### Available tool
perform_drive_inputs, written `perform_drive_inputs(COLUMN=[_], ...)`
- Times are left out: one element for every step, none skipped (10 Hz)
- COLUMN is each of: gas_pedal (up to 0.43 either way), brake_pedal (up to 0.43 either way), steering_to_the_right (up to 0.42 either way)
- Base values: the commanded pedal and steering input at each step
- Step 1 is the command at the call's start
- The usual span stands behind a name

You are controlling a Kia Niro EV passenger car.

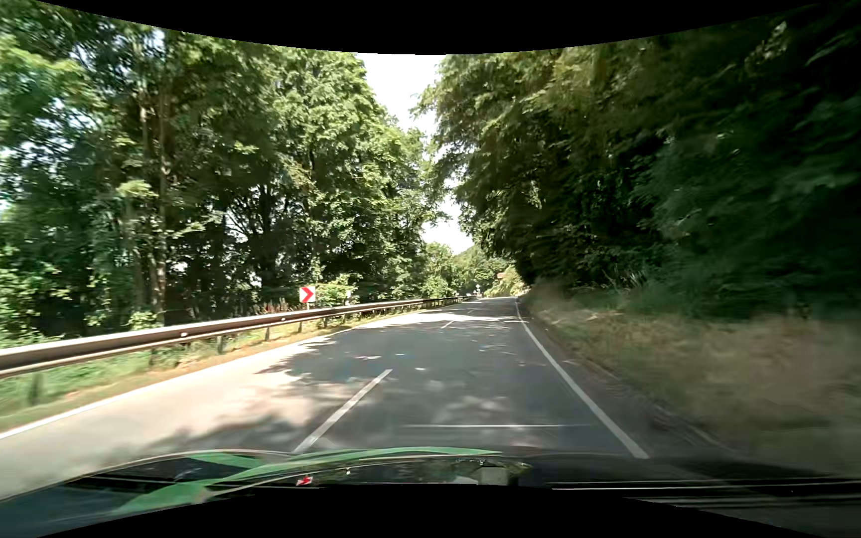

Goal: Follow the waypoints while adhering to traffic rules and regulations

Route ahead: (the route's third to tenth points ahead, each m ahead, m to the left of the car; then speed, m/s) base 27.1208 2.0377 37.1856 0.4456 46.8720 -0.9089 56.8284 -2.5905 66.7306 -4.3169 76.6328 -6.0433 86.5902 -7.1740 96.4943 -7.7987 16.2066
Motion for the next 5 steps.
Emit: perform_drive_inputs(gas_pedal=[0.280, 0.311, 0.311, 0.311, 0.311], brake_pedal=[0.000, 0.000, 0.000, 0.000, 0.000], steering_to_the_right=[0.027, 0.027, 0.027, 0.024, 0.022])
